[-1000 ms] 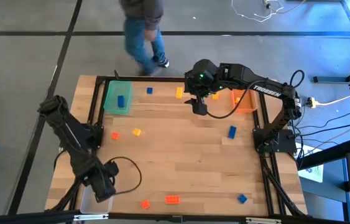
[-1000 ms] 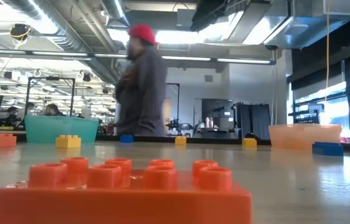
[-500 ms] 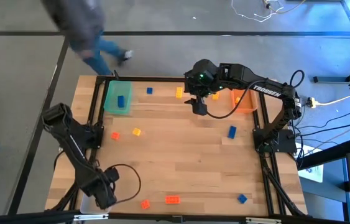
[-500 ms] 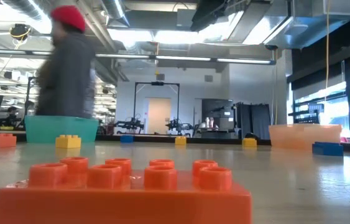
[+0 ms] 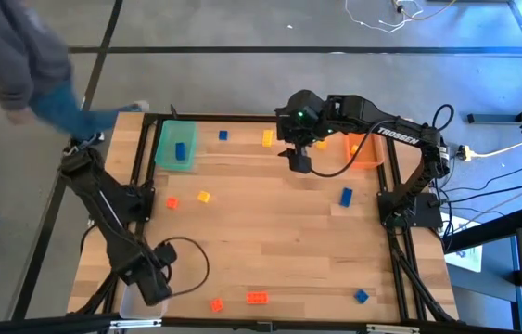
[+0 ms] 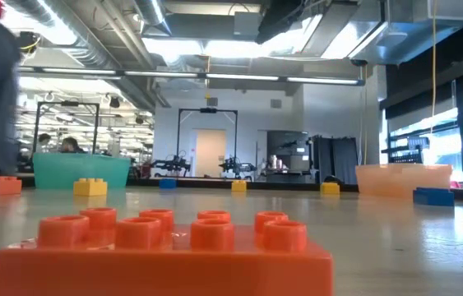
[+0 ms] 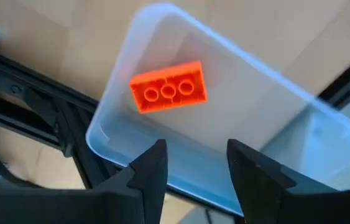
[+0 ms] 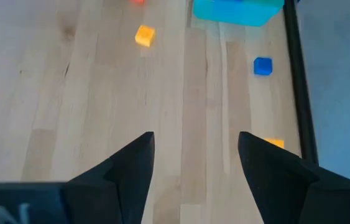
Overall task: Sort & place blocks by color
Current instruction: Put the yellow game piece into the orange bin
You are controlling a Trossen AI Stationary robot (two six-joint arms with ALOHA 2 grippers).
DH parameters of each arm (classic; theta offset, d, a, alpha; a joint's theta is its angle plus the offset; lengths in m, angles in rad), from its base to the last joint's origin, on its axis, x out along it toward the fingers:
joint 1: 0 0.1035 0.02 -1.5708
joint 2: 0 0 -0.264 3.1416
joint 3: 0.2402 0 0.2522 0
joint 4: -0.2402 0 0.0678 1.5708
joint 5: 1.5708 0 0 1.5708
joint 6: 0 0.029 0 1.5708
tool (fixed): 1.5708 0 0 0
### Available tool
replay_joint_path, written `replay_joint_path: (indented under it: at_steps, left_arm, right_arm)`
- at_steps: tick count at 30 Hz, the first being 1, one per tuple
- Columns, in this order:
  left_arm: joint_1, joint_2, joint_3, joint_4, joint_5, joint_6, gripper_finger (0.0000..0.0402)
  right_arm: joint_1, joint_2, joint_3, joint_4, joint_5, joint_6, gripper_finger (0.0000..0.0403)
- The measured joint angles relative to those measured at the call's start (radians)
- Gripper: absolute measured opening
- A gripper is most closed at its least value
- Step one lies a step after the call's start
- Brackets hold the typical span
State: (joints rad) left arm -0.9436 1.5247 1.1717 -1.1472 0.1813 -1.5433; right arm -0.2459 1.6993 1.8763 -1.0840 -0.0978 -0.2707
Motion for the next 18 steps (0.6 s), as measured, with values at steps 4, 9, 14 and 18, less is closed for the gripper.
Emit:
replay_joint_path:
  at_steps: [4, 9, 14, 18]
  left_arm:
    - [0.024, -0.110, 0.001, -0.018, -0.171, -0.073, 0.0157]
    - [0.108, -0.237, 0.002, -0.101, -0.335, -0.105, 0.0158]
    - [0.290, -0.278, 0.001, -0.202, -0.353, -0.090, 0.0158]
    - [0.444, -0.277, 0.001, -0.205, -0.355, 0.042, 0.0158]
  right_arm:
    - [-0.003, 0.000, 0.000, -0.053, 0.000, 0.000, 0.0232]
    - [-0.019, 0.001, 0.000, -0.102, 0.000, 0.018, 0.0232]
    - [-0.041, 0.001, 0.000, -0.142, 0.000, 0.051, 0.0232]
    - [-0.059, 0.001, -0.001, -0.195, 0.000, -0.015, 0.0232]
